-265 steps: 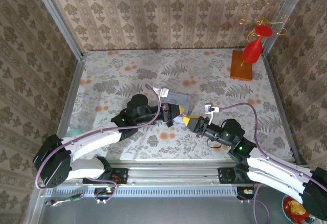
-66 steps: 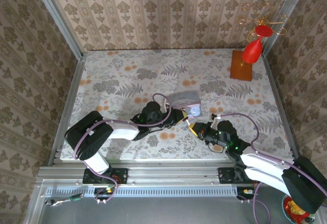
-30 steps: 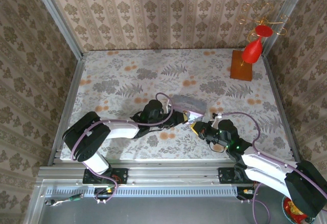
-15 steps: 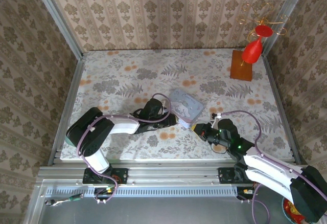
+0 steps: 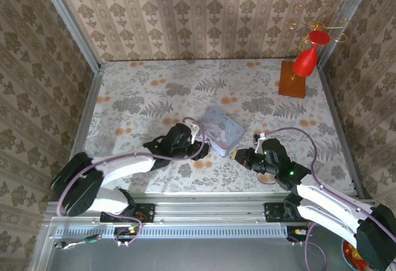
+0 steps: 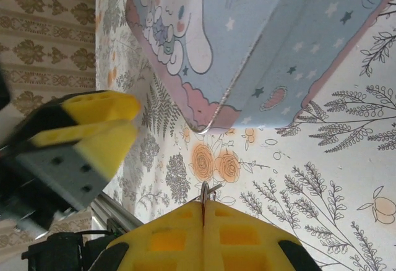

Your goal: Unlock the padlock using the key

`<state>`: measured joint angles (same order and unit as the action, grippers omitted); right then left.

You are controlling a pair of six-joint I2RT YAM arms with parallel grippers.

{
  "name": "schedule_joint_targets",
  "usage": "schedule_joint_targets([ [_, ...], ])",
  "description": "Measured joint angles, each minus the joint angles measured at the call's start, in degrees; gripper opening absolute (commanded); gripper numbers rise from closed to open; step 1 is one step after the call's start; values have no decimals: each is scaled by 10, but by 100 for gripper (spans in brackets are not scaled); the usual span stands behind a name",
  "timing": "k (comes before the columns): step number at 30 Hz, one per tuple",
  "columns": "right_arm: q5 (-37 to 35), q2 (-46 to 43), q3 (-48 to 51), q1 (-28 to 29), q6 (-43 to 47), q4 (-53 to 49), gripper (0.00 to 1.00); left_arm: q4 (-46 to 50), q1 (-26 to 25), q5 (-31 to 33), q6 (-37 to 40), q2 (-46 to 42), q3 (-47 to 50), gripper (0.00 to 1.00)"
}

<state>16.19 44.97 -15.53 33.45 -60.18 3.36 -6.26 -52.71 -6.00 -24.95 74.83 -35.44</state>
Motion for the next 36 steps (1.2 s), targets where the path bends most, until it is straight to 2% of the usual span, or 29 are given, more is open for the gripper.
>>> schedule_joint_targets([
  [3,8,0,-15,0,18,-13,0,-9,-28,-2,58,-53,20,48],
  [6,15,0,-27,0,33,-23,0,-23,-46,-23,107,-78,36,43],
  [10,26,0,-38,0,49,-30,0,-43,-50,-50,160,-79,50,40],
  [15,34,1,-49,10,66,-44,0,-86,-80,-72,221,-69,59,37],
  [25,38,14,-83,53,98,-54,0,-122,-103,-90,262,-11,42,27],
  [36,15,16,-92,84,132,-64,0,-127,-103,-106,259,-7,37,20],
])
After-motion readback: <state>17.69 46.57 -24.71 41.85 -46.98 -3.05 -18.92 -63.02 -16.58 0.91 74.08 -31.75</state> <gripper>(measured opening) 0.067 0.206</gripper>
